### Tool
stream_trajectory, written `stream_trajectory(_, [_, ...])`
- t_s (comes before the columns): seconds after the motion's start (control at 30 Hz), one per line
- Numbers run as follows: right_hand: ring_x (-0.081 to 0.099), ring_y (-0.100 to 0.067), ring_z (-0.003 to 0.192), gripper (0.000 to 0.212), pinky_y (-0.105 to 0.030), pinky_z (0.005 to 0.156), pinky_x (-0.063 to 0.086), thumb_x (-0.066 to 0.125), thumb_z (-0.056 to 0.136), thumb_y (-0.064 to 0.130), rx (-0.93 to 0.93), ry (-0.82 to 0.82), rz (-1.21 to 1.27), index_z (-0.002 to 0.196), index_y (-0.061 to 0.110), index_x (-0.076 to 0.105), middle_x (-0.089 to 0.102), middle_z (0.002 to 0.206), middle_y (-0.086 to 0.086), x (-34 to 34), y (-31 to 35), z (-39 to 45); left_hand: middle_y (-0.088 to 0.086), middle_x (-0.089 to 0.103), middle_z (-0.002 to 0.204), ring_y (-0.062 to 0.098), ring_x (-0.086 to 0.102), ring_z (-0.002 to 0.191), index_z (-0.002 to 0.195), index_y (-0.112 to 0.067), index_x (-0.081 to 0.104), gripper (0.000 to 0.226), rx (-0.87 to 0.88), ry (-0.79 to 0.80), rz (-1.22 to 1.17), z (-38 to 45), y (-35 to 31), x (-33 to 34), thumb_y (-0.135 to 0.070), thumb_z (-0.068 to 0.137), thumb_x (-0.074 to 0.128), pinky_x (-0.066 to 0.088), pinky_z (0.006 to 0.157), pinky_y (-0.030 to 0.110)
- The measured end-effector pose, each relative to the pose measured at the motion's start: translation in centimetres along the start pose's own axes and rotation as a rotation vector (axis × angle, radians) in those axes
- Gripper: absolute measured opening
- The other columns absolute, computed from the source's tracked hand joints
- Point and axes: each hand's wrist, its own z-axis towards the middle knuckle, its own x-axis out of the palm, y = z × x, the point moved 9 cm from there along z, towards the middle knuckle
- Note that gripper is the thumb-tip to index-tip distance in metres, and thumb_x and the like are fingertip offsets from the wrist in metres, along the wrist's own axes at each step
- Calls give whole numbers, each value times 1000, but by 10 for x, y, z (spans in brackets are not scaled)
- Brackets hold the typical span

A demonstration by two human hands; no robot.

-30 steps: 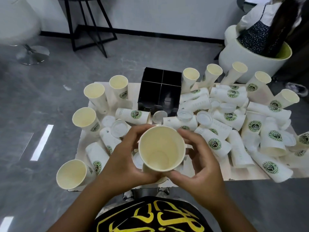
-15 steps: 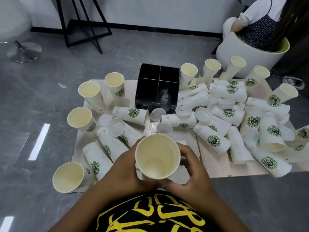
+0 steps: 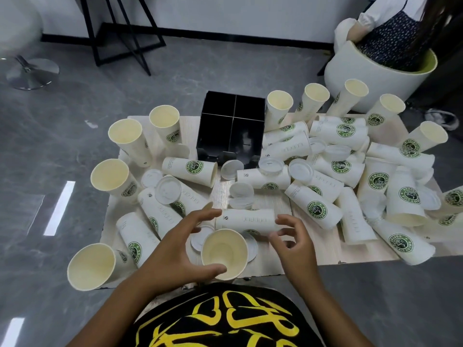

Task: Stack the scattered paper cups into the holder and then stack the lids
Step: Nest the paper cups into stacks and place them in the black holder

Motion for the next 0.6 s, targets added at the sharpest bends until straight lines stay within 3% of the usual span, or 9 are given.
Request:
stream_trajectory(0.13, [57, -11, 79, 36, -23, 72, 46, 82, 87, 26, 154, -77, -89, 118, 26, 64, 68, 113, 9, -5, -48, 38, -23, 56, 144, 5, 54, 134, 142, -43, 51, 86, -11, -48, -2, 9, -4, -4, -31, 69, 96, 47, 110, 34])
stream_trajectory(0.23, [63, -17, 95, 32, -31, 83, 47, 82, 86, 27, 223, -95, -136, 114, 21, 67, 69, 107, 7, -1, -77, 59, -23, 59, 141, 6, 54, 135, 141, -39, 50, 84, -7, -69, -13, 15, -6, -4, -25, 71, 95, 47, 107, 30])
stream_trajectory(0.33, [70, -22, 92, 14, -35, 84, 54, 81, 87, 26, 260, -103, -135, 98, 25, 72, 73, 95, 8, 2, -93, 70, -22, 60, 140, 7, 55, 135, 141, -39, 51, 81, -9, -88, -13, 20, -6, -6, -24, 73, 93, 48, 107, 32])
stream_trajectory(0.47, [71, -22, 80, 15, -36, 77, 56, 80, 86, 19, 256, -104, -87, 81, 30, 72, 76, 84, 2, 3, -98, 76, -22, 60, 140, 7, 56, 133, 142, -39, 48, 82, -14, -109, -15, 24, -6, -7, -24, 75, 92, 50, 105, 34])
stream_trajectory(0.6, [67, -15, 75, 12, -36, 77, 54, 80, 86, 17, 159, -118, -30, 80, 26, 76, 76, 81, 4, -1, -64, 75, -24, 59, 138, 5, 56, 132, 144, -40, 45, 83, 3, -132, -8, 29, -9, -13, -28, 77, 91, 51, 105, 34])
